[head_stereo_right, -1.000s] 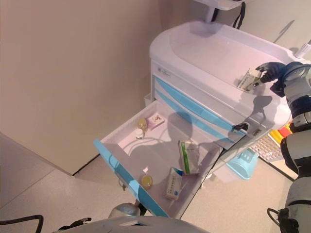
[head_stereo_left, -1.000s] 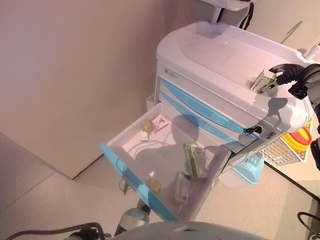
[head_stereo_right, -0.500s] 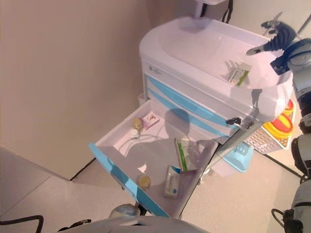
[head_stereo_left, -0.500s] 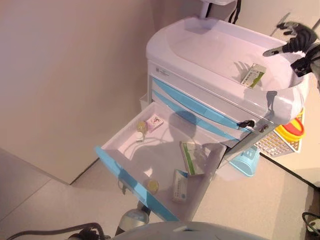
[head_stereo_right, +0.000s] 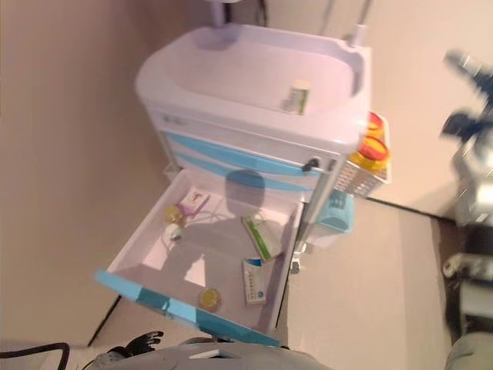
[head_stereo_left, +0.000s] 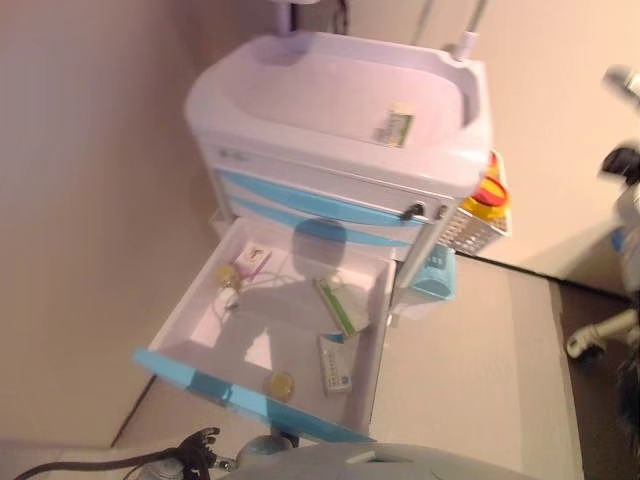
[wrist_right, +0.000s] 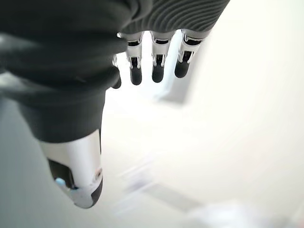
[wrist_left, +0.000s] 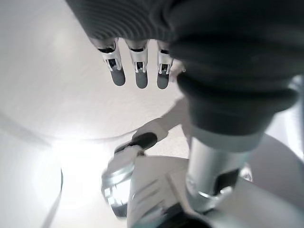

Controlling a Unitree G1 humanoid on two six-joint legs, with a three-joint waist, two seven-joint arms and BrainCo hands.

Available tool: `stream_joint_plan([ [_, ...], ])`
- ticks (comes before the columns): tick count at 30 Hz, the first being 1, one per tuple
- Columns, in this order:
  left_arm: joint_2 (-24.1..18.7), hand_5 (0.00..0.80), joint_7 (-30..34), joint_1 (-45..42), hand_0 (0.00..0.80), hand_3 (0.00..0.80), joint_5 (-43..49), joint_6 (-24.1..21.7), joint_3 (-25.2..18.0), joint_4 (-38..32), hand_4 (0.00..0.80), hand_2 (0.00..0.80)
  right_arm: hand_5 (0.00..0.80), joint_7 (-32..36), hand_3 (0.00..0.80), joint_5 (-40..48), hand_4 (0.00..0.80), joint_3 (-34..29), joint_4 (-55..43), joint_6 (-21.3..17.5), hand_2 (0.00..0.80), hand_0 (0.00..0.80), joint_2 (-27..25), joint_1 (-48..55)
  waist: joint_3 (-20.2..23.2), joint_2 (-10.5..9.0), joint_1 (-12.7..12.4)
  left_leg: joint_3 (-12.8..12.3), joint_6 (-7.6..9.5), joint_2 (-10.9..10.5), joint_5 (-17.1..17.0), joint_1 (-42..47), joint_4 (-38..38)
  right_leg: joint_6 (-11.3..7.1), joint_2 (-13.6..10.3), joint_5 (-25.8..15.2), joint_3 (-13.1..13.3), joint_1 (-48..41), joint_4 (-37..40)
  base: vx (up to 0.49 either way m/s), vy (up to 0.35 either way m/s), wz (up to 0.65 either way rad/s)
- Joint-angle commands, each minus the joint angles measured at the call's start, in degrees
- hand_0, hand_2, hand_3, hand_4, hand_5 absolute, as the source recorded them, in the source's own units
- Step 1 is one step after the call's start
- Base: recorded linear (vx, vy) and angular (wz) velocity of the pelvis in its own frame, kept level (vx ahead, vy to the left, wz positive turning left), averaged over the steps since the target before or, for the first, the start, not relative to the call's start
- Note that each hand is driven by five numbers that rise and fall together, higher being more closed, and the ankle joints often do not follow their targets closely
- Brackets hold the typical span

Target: Open the drawer and pick up the medicine

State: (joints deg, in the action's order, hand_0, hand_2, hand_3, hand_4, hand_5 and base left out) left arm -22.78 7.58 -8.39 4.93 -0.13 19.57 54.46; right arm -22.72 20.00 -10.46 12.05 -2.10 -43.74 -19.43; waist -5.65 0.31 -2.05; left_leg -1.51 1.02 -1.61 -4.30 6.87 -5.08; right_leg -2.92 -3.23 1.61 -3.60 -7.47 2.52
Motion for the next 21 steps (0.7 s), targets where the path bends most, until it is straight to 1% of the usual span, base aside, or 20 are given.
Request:
stream_joint_plan([
  [1,-1.46,0.0,-0.41,1.65,0.0,0.0,3.98,-0.09,2.52,-0.45,0.0,0.0,0.0,-1.06,0.0,-7.43,0.0,0.29,-4.34,-9.04,0.0,0.0,6.99,8.24,0.5,-1.17,1.08,-1.5,1.06,-1.82,9.82,1.72,3.61,-3.92,-1.44,-2.97,1.6,2.18,-0.07,-0.038,-0.023,-0.56],
  [2,-1.63,0.0,0.17,2.04,0.0,0.0,4.59,0.51,2.48,-1.13,0.0,0.0,0.0,0.01,0.0,-8.19,0.0,0.64,-3.76,-10.37,0.0,0.0,8.83,10.34,0.25,-0.91,1.91,-2.4,1.04,-1.64,9.92,1.56,3.79,-4.07,-1.42,-3.15,2.18,2.54,0.03,-0.015,-0.024,-0.64],
  [5,-2.96,0.0,0.86,4.0,0.0,0.0,5.47,2.07,3.15,-3.64,0.0,0.0,0.0,0.12,0.0,-9.87,0.0,2.88,-1.87,-11.6,0.0,0.0,12.27,14.4,-0.84,-0.23,4.08,-4.65,1.02,-1.3,10.55,1.13,4.61,-4.43,-1.29,-3.18,3.08,3.34,0.09,-0.04,-0.018,-0.67],
  [7,-4.02,0.0,0.56,5.6,0.0,0.0,5.3,3.27,3.5,-6.14,0.0,0.0,0.0,-0.91,0.0,-9.81,0.0,4.64,0.21,-12.05,0.0,0.0,13.39,15.56,-1.64,0.04,4.94,-5.77,1.06,-1.22,10.65,0.36,5.3,-4.57,-1.33,-3.38,3.38,4.17,-0.05,-0.064,-0.002,-0.66],
  [8,-4.76,0.0,0.35,6.39,0.0,0.0,4.88,3.88,3.75,-7.74,0.0,0.0,0.0,-0.51,0.0,-10.42,0.0,5.44,1.71,-11.68,0.0,0.0,13.69,15.94,-2.02,0.14,5.26,-6.07,1.12,-1.28,10.84,-0.11,5.82,-4.63,-1.32,-3.44,3.64,4.64,-0.18,-0.073,-0.002,-0.51],
  [9,-5.94,0.0,0.38,7.68,0.0,0.0,4.03,5.21,3.89,-10.21,0.0,0.0,0.0,-1.36,0.0,-11.58,0.0,6.83,3.8,-12.92,0.0,0.0,13.76,16.6,-2.61,0.35,5.66,-6.72,1.25,-1.31,10.98,-0.8,6.52,-4.67,-1.47,-3.59,3.66,5.38,-0.35,-0.091,0.004,-0.35],
  [11,-7.97,0.0,0.66,9.43,0.0,0.0,2.8,6.46,3.85,-13.8,0.0,0.0,0.0,-2.43,0.0,-10.87,0.0,8.44,6.4,-12.85,0.0,0.0,14.19,17.08,-3.69,0.54,6.07,-7.29,1.51,-1.44,11.44,-2.44,8.14,-4.72,-1.63,-3.6,4.01,6.93,-1.08,-0.133,0.012,-0.28],
  [13,-10.69,0.0,0.71,12.7,0.0,0.0,1.31,6.93,3.91,-16.76,0.0,0.0,0.0,-4.05,0.0,-11.44,0.0,10.41,11.21,-14.88,0.0,0.0,13.93,16.85,-5.99,0.77,6.49,-7.84,1.71,-1.46,11.67,-5.13,10.06,-4.69,-1.88,-3.63,4.05,9.28,-2.26,-0.228,0.015,-0.31],
  [14,-11.99,0.0,0.49,14.27,0.0,0.0,0.05,7.53,3.92,-18.33,0.0,0.0,0.0,-4.06,0.0,-11.27,0.0,11.34,13.65,-14.36,0.0,0.0,13.99,16.59,-7.26,0.86,6.66,-7.98,1.79,-1.51,11.77,-6.5,10.96,-4.65,-1.96,-3.61,4.1,10.5,-3.0,-0.176,0.015,-0.24],
  [15,-12.36,0.0,0.38,14.72,0.0,0.0,0.01,7.48,3.84,-18.8,0.0,0.0,0.0,-4.09,0.0,-11.53,0.0,11.65,14.38,-13.85,0.0,0.0,14.04,16.43,-7.66,0.89,6.71,-8.04,1.81,-1.49,11.84,-7.0,11.32,-4.63,-1.98,-3.56,4.13,10.98,-3.35,-0.195,0.019,-0.19],
  [16,-13.84,0.0,0.01,16.97,0.0,0.0,-1.51,8.05,4.01,-20.16,0.0,0.0,0.0,-3.89,0.0,-11.64,0.0,13.18,17.44,-14.51,0.0,0.0,13.98,16.22,-9.4,0.92,6.99,-8.39,1.93,-1.51,11.87,-8.83,12.59,-4.51,-2.05,-3.56,4.19,12.41,-4.19,-0.166,0.02,-0.22],
  [18,-15.83,0.0,-0.36,19.77,0.0,0.0,-2.99,8.1,3.46,-21.49,0.0,0.0,0.0,-3.16,0.0,-10.63,0.0,15.02,20.3,-13.69,0.0,0.0,13.86,16.04,-11.53,0.9,7.36,-8.83,2.12,-1.5,12.18,-11.54,14.82,-4.17,-2.1,-3.46,4.41,14.53,-5.56,-0.177,0.028,-0.23],
  [21,-18.64,0.0,-1.18,26.15,0.0,0.0,-7.08,8.29,2.79,-21.14,0.0,0.0,0.0,-2.18,0.0,-11.3,0.0,17.78,24.4,-14.98,0.0,0.0,14.36,15.62,-14.98,0.68,8.24,-9.89,2.48,-1.08,13.14,-16.55,19.77,-3.25,-2.18,-3.14,4.94,18.62,-8.5,-0.136,0.044,-0.22],
])
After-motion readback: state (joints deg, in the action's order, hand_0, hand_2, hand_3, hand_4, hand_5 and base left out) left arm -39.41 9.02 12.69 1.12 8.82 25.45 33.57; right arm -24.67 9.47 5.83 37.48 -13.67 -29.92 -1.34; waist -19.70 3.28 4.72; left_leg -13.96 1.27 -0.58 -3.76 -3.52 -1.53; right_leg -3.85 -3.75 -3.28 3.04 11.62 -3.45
